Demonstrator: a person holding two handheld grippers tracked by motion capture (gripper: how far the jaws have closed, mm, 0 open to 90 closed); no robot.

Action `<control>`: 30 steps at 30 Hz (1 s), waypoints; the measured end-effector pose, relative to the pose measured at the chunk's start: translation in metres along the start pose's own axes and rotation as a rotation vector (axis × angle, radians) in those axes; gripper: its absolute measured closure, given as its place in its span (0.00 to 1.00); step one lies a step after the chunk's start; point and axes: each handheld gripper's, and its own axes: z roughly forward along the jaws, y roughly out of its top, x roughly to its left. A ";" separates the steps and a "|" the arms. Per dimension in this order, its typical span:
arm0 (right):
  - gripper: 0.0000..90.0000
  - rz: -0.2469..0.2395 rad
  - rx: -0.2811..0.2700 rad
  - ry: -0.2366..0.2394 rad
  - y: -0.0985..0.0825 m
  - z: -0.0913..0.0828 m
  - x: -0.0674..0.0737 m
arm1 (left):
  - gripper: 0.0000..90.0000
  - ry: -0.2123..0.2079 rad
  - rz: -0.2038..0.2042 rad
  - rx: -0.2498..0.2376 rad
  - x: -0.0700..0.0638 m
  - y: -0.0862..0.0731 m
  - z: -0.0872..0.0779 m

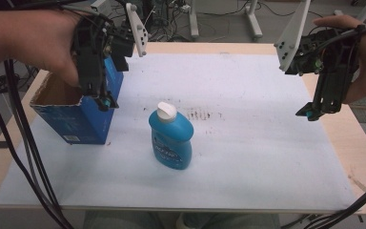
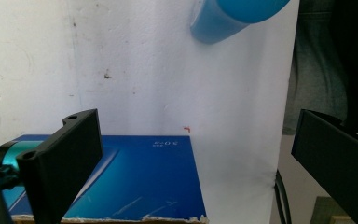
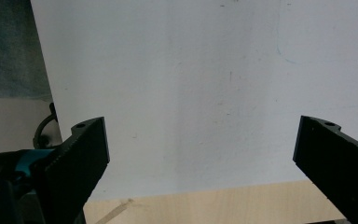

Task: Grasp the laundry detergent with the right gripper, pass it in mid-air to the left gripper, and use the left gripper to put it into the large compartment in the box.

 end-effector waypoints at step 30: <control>0.03 0.098 -0.417 0.120 0.015 0.054 0.041 | 0.02 0.008 0.017 -0.009 -0.008 -0.006 0.005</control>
